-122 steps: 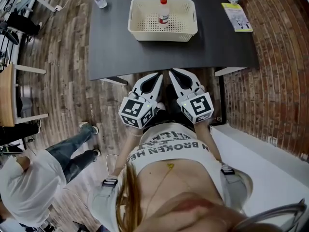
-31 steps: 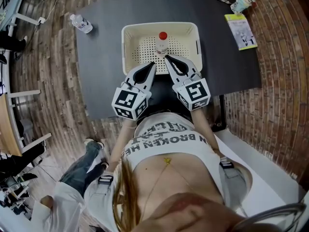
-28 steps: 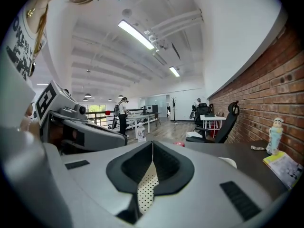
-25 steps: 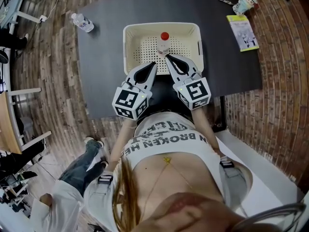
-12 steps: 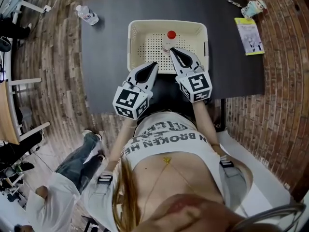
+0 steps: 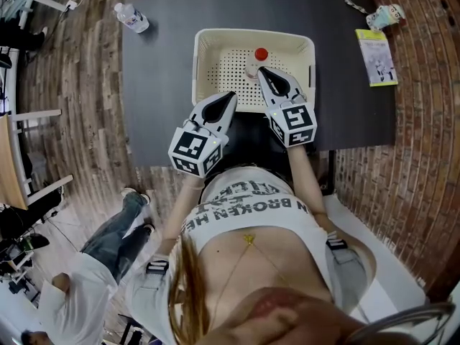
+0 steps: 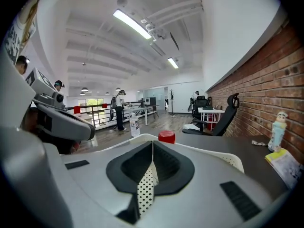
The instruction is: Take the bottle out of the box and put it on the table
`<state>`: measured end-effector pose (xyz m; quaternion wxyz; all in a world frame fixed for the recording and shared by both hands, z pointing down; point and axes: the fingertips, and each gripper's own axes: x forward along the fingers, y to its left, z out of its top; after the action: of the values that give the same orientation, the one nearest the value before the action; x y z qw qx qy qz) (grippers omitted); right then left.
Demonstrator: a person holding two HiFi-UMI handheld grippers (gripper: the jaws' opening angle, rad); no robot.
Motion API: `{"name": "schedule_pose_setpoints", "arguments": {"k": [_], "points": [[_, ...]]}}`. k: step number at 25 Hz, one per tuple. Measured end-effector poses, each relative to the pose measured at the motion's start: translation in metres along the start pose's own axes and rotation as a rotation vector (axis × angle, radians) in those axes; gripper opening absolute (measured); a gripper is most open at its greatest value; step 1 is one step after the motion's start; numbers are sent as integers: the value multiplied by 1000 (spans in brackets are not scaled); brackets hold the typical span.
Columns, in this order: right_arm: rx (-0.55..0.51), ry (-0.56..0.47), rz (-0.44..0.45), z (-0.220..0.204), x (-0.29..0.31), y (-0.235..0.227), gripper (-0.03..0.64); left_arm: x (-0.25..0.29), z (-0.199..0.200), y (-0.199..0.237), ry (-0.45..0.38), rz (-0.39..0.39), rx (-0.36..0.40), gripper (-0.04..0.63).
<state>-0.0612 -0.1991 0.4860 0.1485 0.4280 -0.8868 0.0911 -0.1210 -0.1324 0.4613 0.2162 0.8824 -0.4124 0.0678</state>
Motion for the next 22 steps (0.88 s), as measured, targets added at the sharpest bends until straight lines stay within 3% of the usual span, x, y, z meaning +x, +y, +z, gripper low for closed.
{"name": "schedule_pose_setpoints", "arguments": {"k": [4,6,8,16,22], "points": [[5,-32,-72,5,2,-15,29,4,-1,3,3,-4,-10,0],[13,-33,-88,6,5,-20,152,6,-1,4,5,-6,-11,0],[10,-15,-80,3,13,-22,210,7,0,5,5,-8,-12,0],[-6,44,-58,-8,46,-24,210,6,0,9,3,-7,-19,0],[-2,22,-77,-4,49,-28,202,3,-1,14,4,0,-27,0]]}}
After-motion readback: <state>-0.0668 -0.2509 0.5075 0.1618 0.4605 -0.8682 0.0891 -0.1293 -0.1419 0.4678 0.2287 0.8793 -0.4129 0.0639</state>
